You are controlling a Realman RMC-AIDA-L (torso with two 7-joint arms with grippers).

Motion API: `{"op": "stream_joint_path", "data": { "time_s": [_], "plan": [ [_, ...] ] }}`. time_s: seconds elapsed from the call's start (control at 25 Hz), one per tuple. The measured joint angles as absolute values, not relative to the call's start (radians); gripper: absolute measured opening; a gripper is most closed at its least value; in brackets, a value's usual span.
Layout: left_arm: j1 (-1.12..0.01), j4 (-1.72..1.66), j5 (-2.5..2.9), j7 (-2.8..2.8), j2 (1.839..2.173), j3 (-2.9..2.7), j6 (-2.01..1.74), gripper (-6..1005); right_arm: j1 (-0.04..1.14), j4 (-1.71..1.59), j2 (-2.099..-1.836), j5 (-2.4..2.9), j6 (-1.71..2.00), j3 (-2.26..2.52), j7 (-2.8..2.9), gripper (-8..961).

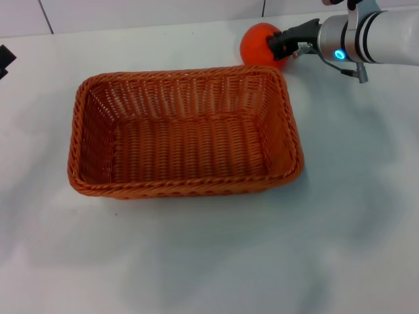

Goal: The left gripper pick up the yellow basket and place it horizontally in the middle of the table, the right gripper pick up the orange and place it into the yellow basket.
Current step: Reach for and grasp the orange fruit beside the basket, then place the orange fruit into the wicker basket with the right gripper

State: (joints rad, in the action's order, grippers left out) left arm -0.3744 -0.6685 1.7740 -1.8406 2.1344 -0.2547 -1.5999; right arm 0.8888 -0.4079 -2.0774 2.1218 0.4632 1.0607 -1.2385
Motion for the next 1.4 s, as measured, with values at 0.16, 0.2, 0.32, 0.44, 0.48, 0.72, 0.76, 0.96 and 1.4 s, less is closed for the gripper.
{"op": "stream_joint_path", "data": {
  "time_s": [0.16,0.2,0.32,0.44,0.48,0.72,0.76,0.96,1.4],
  "plan": [
    [-0.374,-0.669,1.772,-1.841,2.135,-0.255,-1.601,755,0.88,-0.425,-2.078,2.112,0.471,1.053,-1.241,74],
    [-0.374,-0.669,1.772,-1.841,2.135,-0.254,-1.601,755,0.872,-0.437,-2.079,2.097,0.479,1.051,-1.246,75],
    [-0.374,-0.669,1.772,-1.841,2.135,-0.254,-1.602,755,0.832,-0.484,-2.078,1.987,0.529,1.045,-1.292,75],
    [-0.374,-0.669,1.772,-1.841,2.135,-0.253,-1.603,754,0.782,-0.521,-2.067,1.821,0.626,1.021,-1.375,74],
    [-0.372,-0.669,1.772,-1.841,2.135,-0.253,-1.603,754,0.772,-0.528,-2.064,1.786,0.651,1.013,-1.392,73],
    [-0.369,-0.666,1.771,-1.84,2.137,-0.253,-1.603,753,0.709,-0.54,-2.037,1.569,0.969,0.907,-1.531,64],
    [-0.368,-0.662,1.772,-1.839,2.137,-0.253,-1.603,753,0.705,-0.541,-2.034,1.561,1.019,0.896,-1.541,64],
    [-0.367,-0.636,1.772,-1.834,2.132,-0.253,-1.609,752,0.703,-0.542,-2.026,1.554,1.27,0.879,-1.612,65],
    [-0.343,-0.632,1.753,-1.832,2.131,-0.251,-1.642,751,0.723,-0.543,-2.037,1.609,1.459,0.949,-1.747,92]
  ]
}}
